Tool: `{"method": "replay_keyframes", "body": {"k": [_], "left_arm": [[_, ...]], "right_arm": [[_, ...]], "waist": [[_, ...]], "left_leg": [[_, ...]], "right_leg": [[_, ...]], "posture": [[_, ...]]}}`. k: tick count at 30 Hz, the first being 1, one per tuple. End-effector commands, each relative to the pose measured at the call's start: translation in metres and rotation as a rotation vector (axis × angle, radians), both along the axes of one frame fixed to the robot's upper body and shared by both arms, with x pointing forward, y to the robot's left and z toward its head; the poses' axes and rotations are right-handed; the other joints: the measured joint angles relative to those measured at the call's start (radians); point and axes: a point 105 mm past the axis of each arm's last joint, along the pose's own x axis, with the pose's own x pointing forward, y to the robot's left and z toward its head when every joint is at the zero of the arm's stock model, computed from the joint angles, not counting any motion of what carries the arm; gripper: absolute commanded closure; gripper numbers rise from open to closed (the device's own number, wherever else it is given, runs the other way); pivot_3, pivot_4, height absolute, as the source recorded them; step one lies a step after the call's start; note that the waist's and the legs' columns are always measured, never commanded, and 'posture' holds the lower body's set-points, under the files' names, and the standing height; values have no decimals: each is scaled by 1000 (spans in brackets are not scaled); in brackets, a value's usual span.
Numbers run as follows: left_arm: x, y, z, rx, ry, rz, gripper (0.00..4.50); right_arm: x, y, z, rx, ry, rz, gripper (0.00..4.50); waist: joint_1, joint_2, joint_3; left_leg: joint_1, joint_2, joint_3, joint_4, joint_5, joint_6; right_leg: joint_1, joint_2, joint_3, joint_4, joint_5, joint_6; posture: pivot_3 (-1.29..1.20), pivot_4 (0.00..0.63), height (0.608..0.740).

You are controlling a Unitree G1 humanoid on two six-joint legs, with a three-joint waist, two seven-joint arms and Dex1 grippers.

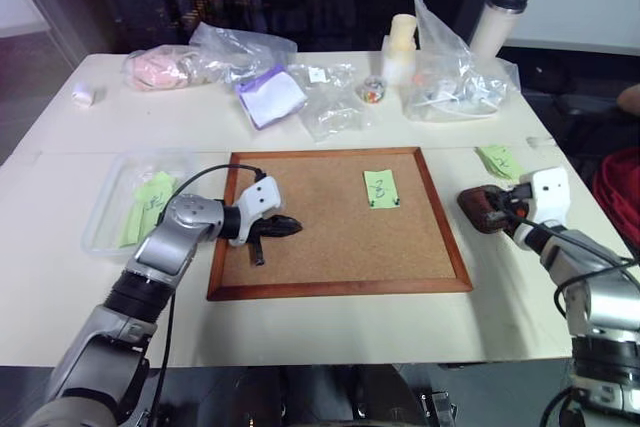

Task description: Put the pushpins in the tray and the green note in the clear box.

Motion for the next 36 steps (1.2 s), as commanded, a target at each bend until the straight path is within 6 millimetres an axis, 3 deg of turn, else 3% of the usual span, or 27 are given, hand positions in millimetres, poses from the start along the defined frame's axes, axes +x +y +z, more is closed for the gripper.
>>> {"method": "replay_keyframes", "body": {"k": [1,3,6,12,13,22,28,32,36], "left_arm": [[-7,0,-25,53,75,1,4500],[-7,-2,-25,50,75,-2,4500],[-7,-3,-26,50,75,-6,4500],[-6,-3,-26,50,69,-4,4500],[-6,-3,-26,50,68,-4,4500],[-4,-3,-26,55,56,-1,4500],[-4,-3,-27,53,50,2,4500],[-4,-3,-27,51,49,3,4500],[-4,-3,-27,52,50,3,4500]], "right_arm": [[-1,-11,15,-41,-37,-37,4474],[-1,-12,13,-39,-32,-41,4474],[-1,-13,13,-36,-31,-44,3650],[-2,-16,10,-35,-21,-58,812],[-2,-17,10,-33,-20,-60,115],[-3,-8,7,154,17,-46,115],[-9,-3,0,69,71,7,115],[-7,-3,12,32,6,18,115],[-5,11,38,-16,-137,96,115]], "waist": [[3,0,0],[4,0,0],[5,0,0],[5,0,0],[5,0,0],[6,0,0],[7,0,0],[6,0,0],[7,0,0]], "left_leg": [[0,0,0,0,0,0],[0,0,0,0,0,0],[0,0,0,0,0,0],[0,0,0,0,0,0],[0,0,-1,0,0,0],[0,0,-1,0,0,0],[0,0,-1,0,0,1],[0,0,-1,0,0,1],[-1,-1,-1,0,0,1]], "right_leg": [[0,0,0,0,0,0],[0,0,0,-1,0,0],[0,0,0,-1,0,0],[0,0,0,-1,0,0],[0,0,0,-1,0,0],[1,0,0,-1,0,0],[1,-1,0,-2,0,0],[1,-1,0,-2,0,0],[1,0,0,-2,0,0]], "posture": [[0,150,734],[0,150,734],[0,150,734],[0,150,734],[0,150,734],[0,150,734],[0,150,734],[0,150,734],[0,150,734]]}}
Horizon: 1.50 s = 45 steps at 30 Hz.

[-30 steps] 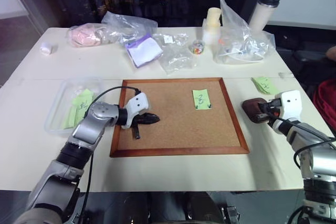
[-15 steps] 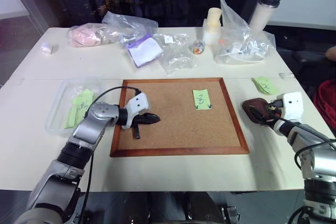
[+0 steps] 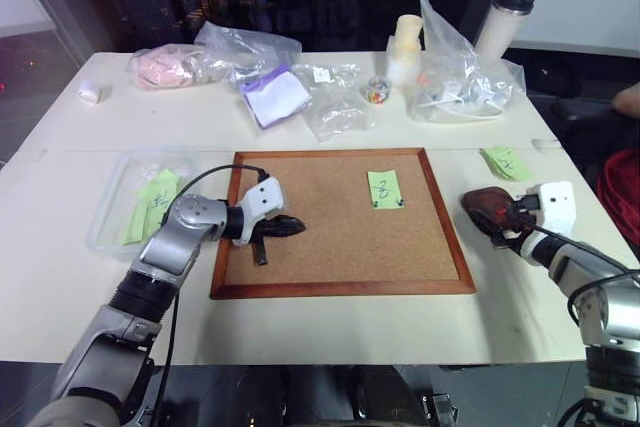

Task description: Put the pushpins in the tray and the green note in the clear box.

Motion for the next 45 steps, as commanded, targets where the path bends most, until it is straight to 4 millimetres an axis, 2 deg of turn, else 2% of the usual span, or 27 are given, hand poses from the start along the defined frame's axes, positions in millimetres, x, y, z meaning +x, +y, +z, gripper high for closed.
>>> {"method": "replay_keyframes", "body": {"k": [1,3,5,8,10,13,17,23,26,29,33,45], "left_arm": [[-6,1,-26,64,71,15,4500],[-6,2,-26,67,74,12,4500],[-6,2,-26,69,74,11,4500],[-6,3,-26,71,75,12,4500],[-5,3,-26,71,74,13,4500],[-6,3,-26,72,73,13,4500],[-7,2,-26,71,74,16,4500],[-10,5,-28,75,79,21,4500],[-11,5,-28,76,80,23,4500],[-11,4,-28,74,78,24,4500],[-10,2,-27,71,76,22,4500],[-10,0,-27,67,78,12,4500]], "right_arm": [[4,19,44,-58,-202,91,115],[6,32,50,-36,-242,127,115],[7,53,48,19,-241,189,115],[6,79,38,61,-205,275,115],[7,102,25,93,-170,347,115],[14,125,6,106,-128,400,115],[20,133,-7,96,-112,420,115],[25,137,-16,95,-98,433,115],[26,136,-17,95,-98,430,966],[26,133,-19,94,-96,420,2341],[23,126,-26,71,-77,397,4449],[24,115,-24,17,-103,340,4482]], "waist": [[0,0,0],[0,0,0],[-1,0,0],[0,0,0],[0,0,0],[-2,0,0],[2,0,0],[-3,0,0],[-3,0,0],[-3,0,0],[-3,0,0],[1,0,0]], "left_leg": [[0,0,0,0,0,0],[0,0,0,0,0,0],[0,0,0,0,0,0],[0,0,-1,0,0,0],[0,0,-1,0,0,0],[0,0,-1,0,0,0],[0,0,-1,0,0,0],[-1,0,0,0,0,0],[-1,0,-1,0,0,0],[-1,0,0,-1,0,0],[0,0,-1,-1,0,0],[-1,0,0,-1,0,0]], "right_leg": [[0,0,0,0,0,0],[0,0,0,0,0,0],[0,0,0,0,0,0],[0,0,0,0,0,0],[0,0,0,0,0,0],[0,0,0,0,0,-1],[0,0,0,-1,0,-1],[0,0,0,-2,0,0],[0,0,0,-2,0,0],[0,0,0,-2,0,0],[0,0,0,-2,0,0],[1,-1,-1,-3,0,0]], "posture": [[0,150,734],[0,150,734],[0,150,734],[0,150,734],[0,150,734],[0,150,734],[0,150,734],[0,150,734],[0,150,734],[0,150,734],[0,150,734],[0,150,734]]}}
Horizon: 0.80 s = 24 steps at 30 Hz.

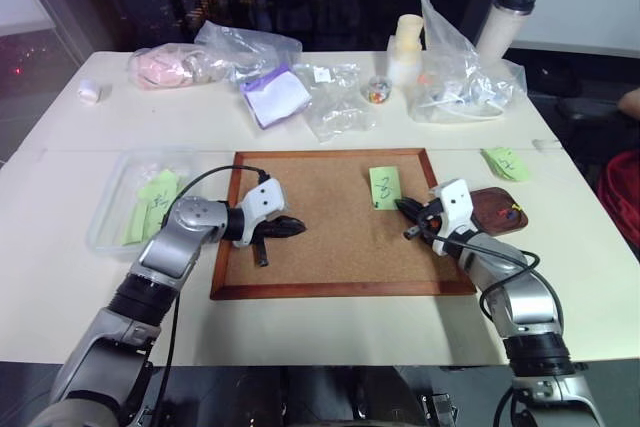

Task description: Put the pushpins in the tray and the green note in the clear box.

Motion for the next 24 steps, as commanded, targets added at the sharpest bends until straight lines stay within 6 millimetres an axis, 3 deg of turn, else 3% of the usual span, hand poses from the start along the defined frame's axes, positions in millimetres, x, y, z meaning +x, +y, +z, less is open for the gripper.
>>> {"method": "replay_keyframes", "body": {"k": [1,3,11,21,24], "left_arm": [[-7,1,-27,63,88,6,4500],[-7,1,-27,62,88,5,4500],[-7,0,-27,61,88,5,4500],[-8,0,-28,61,92,3,4500],[-8,-1,-28,61,93,2,4500]], "right_arm": [[-1,-7,2,-26,-15,-29,4482],[-1,-5,3,-16,-22,-18,4482],[-4,-3,7,-28,-45,5,573],[-9,-2,17,14,-105,-4,573],[-9,-1,15,13,-103,-1,1390]], "waist": [[1,0,0],[2,0,0],[2,0,0],[1,0,0],[1,0,0]], "left_leg": [[0,0,0,0,0,0],[0,0,0,0,0,0],[0,0,0,0,0,0],[0,0,0,-1,0,0],[0,0,0,-1,0,0]], "right_leg": [[0,0,0,0,0,0],[1,0,0,-1,0,0],[1,0,0,-2,0,0],[1,0,0,-2,0,0],[1,0,0,-3,0,0]], "posture": [[0,150,734],[0,150,734],[0,150,734],[0,150,734],[0,150,734]]}}
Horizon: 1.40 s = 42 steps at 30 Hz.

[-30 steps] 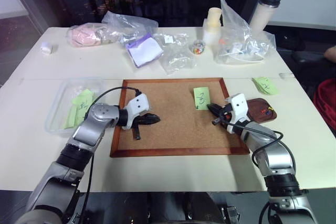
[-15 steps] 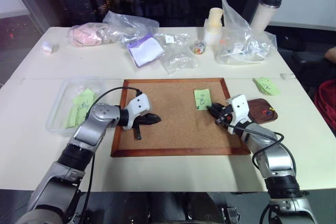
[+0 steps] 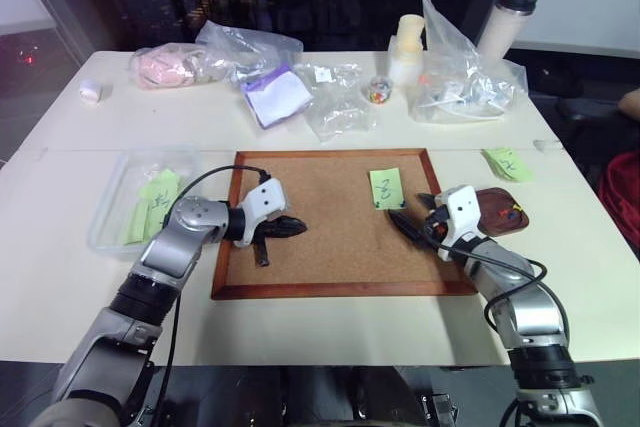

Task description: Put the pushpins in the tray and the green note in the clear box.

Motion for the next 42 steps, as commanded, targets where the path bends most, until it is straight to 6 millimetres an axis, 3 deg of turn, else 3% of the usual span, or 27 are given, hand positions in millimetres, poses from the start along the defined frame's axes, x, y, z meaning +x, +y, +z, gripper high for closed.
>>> {"method": "replay_keyframes", "body": {"k": [1,5,6,12,21,30,33,34,37,42], "left_arm": [[-9,0,-28,65,92,2,4500],[-9,0,-29,68,95,-1,4500],[-9,0,-29,68,95,0,4500],[-8,2,-28,72,91,6,4500],[-13,10,-39,140,113,0,4500],[-17,12,-47,172,128,6,4500],[-15,10,-44,153,115,11,4500],[-13,9,-42,146,111,12,4500],[-12,9,-39,135,105,12,4500],[-11,8,-39,131,104,10,4500]], "right_arm": [[1,4,14,10,-68,14,1972],[3,7,14,3,-74,22,4094],[4,8,13,1,-71,26,4449],[3,4,11,-20,-63,22,4449],[4,-5,52,45,-192,-29,4449],[-4,-4,64,86,-201,-41,4449],[0,-32,74,138,-220,-178,4449],[2,-53,73,101,-215,-262,4449],[0,-88,64,12,-172,-384,4449],[-10,-116,47,-54,-99,-452,4449]], "waist": [[0,0,0],[0,0,0],[0,0,0],[0,0,0],[-3,0,0],[-7,0,0],[-5,0,0],[-4,0,0],[-4,0,0],[-6,1,-1]], "left_leg": [[0,0,0,0,0,0],[0,0,0,0,0,0],[0,0,0,0,0,0],[0,0,0,0,0,0],[0,0,0,-1,0,0],[1,0,0,-2,0,0],[1,0,0,-2,0,0],[1,1,0,-2,0,0],[0,0,0,-2,0,0],[1,0,1,-4,0,0]], "right_leg": [[0,0,0,0,0,0],[0,0,0,0,0,0],[0,0,0,0,0,0],[0,0,0,0,0,0],[0,0,0,0,0,0],[0,0,0,0,0,0],[0,0,0,-1,0,0],[0,0,0,-1,0,0],[0,-2,0,-1,0,0],[1,-1,0,-4,0,-1]], "posture": [[0,150,734],[0,150,734],[0,150,734],[0,150,734],[0,150,734],[0,150,734],[0,150,734],[0,150,734],[0,150,734],[0,150,734]]}}
